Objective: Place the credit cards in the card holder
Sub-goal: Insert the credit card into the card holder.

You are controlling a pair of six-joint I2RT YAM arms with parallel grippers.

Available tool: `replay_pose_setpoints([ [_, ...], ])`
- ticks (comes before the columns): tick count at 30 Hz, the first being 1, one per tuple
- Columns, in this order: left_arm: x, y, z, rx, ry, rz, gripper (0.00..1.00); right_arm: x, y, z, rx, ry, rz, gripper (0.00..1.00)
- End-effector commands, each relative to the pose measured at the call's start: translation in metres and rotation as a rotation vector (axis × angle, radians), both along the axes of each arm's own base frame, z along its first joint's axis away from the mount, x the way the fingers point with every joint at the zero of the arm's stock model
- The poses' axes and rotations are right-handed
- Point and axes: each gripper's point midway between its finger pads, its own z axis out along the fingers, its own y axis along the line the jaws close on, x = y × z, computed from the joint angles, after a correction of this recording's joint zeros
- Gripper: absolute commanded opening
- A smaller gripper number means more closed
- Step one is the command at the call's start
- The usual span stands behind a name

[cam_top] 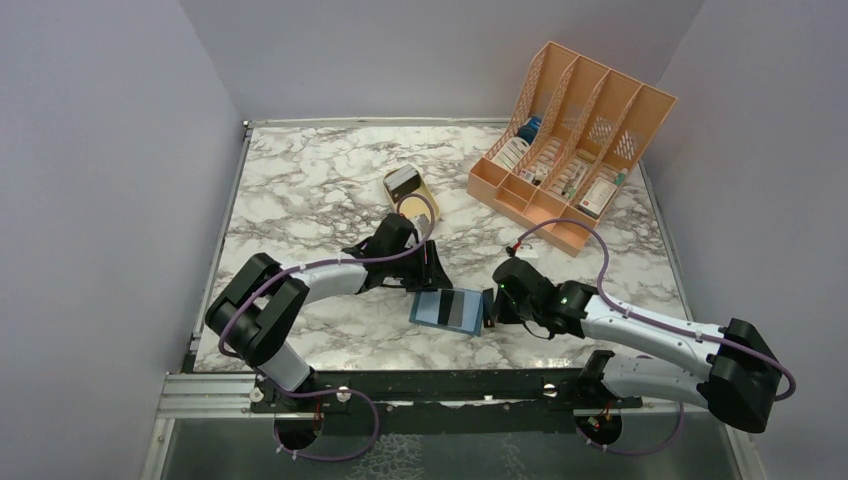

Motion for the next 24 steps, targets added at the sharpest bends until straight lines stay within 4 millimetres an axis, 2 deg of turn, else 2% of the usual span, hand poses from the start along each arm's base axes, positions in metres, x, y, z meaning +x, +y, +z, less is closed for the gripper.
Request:
replay_pose_setpoints([
  [1, 0.0, 0.0, 0.004, 0.007, -0.035, -0.002, 0.48, 0.0, 0.002, 0.0, 0.017, 0.005, -0.006, 0.01],
  [13, -0.011, -0.007, -0.013, 0.014, 0.011, -0.013, 0.48, 0.0, 0.003, 0.001, 0.018, 0.005, -0.005, 0.01],
  [24, -0.014, -0.013, -0.014, -0.004, 0.029, -0.017, 0.49, 0.001, 0.004, -0.001, 0.017, 0.004, 0.001, 0.01],
])
